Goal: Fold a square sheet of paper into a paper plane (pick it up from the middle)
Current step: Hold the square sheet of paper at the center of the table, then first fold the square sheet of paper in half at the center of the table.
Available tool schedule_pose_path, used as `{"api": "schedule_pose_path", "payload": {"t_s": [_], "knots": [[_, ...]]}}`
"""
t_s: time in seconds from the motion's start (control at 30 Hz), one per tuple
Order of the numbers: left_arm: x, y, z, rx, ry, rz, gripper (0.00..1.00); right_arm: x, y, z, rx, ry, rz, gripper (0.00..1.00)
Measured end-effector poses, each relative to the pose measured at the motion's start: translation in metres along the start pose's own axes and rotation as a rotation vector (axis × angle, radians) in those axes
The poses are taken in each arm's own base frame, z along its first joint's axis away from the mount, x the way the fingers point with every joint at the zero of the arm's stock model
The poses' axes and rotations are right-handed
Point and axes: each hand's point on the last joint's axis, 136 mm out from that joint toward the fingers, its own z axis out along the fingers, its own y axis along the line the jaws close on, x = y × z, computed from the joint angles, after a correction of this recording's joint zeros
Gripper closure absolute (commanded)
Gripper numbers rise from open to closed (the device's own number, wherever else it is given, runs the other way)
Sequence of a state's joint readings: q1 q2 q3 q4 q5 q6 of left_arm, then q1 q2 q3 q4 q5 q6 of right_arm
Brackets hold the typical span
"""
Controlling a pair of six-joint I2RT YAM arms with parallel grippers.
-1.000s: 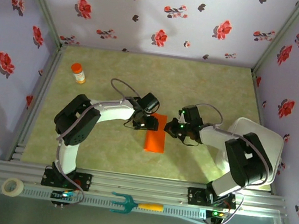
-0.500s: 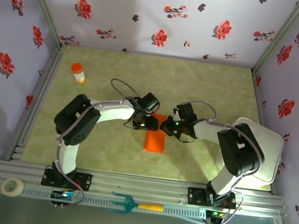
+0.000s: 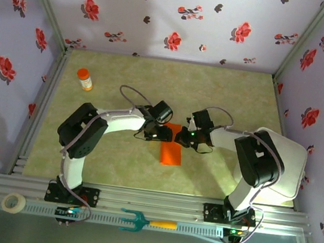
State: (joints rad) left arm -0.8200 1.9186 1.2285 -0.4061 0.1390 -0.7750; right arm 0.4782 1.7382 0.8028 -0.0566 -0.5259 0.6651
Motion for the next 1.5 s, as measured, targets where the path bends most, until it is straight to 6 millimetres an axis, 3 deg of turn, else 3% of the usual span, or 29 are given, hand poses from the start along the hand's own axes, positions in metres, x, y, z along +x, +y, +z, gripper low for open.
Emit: {"api": "schedule_pose_path", "payload": {"t_s": [0.17, 0.37, 0.47, 0.53, 0.87, 1.03, 1.33, 1.5], "knots": [[-0.008, 0.0, -0.011, 0.026, -0.06, -0.004, 0.45, -0.009, -0.001, 0.0, -0.011, 0.026, -0.021, 0.97], [-0.034, -0.014, -0.058, 0.176, -0.196, -0.037, 0.75, -0.011, -0.001, 0.001, -0.012, 0.044, -0.033, 0.97], [-0.045, -0.024, -0.069, 0.292, -0.229, -0.06, 0.93, -0.012, -0.001, 0.001, -0.015, 0.047, -0.03, 0.97], [-0.048, -0.027, -0.068, 0.347, -0.226, -0.078, 1.0, -0.012, -0.001, 0.001, -0.015, 0.047, -0.029, 0.97], [-0.042, -0.044, -0.041, 0.513, -0.138, -0.125, 1.0, -0.013, -0.002, 0.001, -0.016, 0.048, -0.025, 0.97], [-0.03, -0.037, -0.024, 0.513, -0.083, -0.155, 1.0, -0.013, -0.002, 0.001, -0.018, 0.049, -0.025, 0.97], [-0.025, -0.025, -0.006, 0.536, -0.057, -0.199, 1.0, -0.013, -0.002, 0.001, -0.018, 0.049, -0.025, 0.97], [-0.023, -0.025, -0.006, 0.542, -0.05, -0.2, 1.0, -0.013, -0.002, 0.001, -0.018, 0.049, -0.025, 0.97]]}}
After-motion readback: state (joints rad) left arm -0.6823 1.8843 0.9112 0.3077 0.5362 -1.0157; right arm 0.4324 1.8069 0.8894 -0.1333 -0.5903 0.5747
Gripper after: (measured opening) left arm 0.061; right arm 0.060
